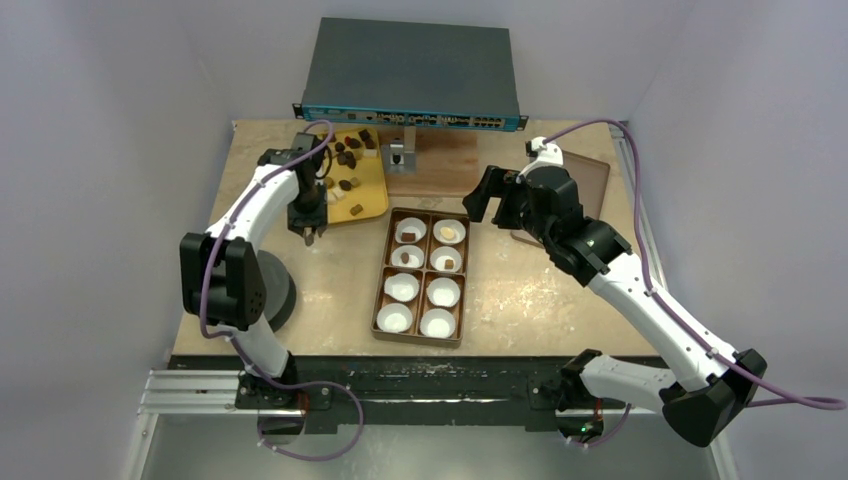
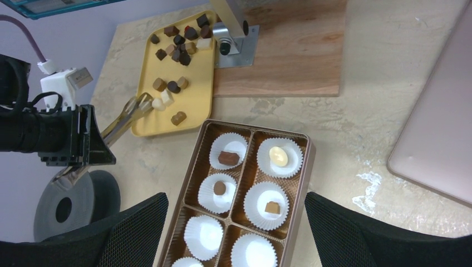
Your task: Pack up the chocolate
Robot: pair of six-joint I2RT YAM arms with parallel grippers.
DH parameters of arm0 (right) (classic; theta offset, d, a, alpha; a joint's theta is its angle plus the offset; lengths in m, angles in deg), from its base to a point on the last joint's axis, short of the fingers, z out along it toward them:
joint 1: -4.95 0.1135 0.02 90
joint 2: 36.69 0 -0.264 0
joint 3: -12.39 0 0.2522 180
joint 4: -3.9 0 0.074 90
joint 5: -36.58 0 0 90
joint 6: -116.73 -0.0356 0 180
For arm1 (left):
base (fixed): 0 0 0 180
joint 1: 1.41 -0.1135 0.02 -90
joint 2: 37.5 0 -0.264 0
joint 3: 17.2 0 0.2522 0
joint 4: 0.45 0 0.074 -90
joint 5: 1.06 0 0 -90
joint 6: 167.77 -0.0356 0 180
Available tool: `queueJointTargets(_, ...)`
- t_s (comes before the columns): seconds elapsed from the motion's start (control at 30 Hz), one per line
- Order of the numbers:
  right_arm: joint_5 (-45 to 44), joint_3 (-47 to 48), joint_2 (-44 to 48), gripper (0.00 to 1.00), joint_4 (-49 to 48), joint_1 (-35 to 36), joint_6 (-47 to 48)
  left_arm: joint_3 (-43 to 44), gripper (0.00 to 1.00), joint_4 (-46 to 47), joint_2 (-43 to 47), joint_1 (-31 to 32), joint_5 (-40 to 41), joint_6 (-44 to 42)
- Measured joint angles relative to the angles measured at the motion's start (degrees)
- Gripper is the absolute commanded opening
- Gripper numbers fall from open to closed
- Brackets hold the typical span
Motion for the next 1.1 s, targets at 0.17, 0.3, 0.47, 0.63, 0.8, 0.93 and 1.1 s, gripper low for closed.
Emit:
queueJointTargets(0.17,0.0,0.0,0.0,0.90,0.0,0.0,0.0,0.0,0.35,0.4,-1.7,0.0,-0.1,0.0)
queueJointTargets(0.3,0.0,0.0,0.0,0.90,0.0,0.0,0.1,0.0,0.31,0.4,-2.0,0.0,-0.1,0.0)
queueJointTargets(0.47,0.0,0.0,0.0,0.90,0.0,0.0,0.2,0.0,0.22,0.4,-2.0,0.0,-0.1,-0.1)
queueJointTargets(0.63,0.0,0.0,0.0,0.90,0.0,0.0,0.2,0.0,0.19,0.4,-2.0,0.0,-0.1,-0.2)
queueJointTargets(0.8,0.0,0.0,0.0,0.90,0.0,0.0,0.2,-0.1,0.18,0.3,-0.7,0.0,-0.4,-0.2)
queueJointTargets(0.93,0.0,0.0,0.0,0.90,0.0,0.0,0.2,-1.2,0.18,0.2,3.4,0.0,-1.2,-0.2)
queueJointTargets(1.1,-0.1,0.0,0.0,0.90,0.0,0.0,0.2,-3.4,0.18,-0.2,9.3,0.4,-1.7,-0.1)
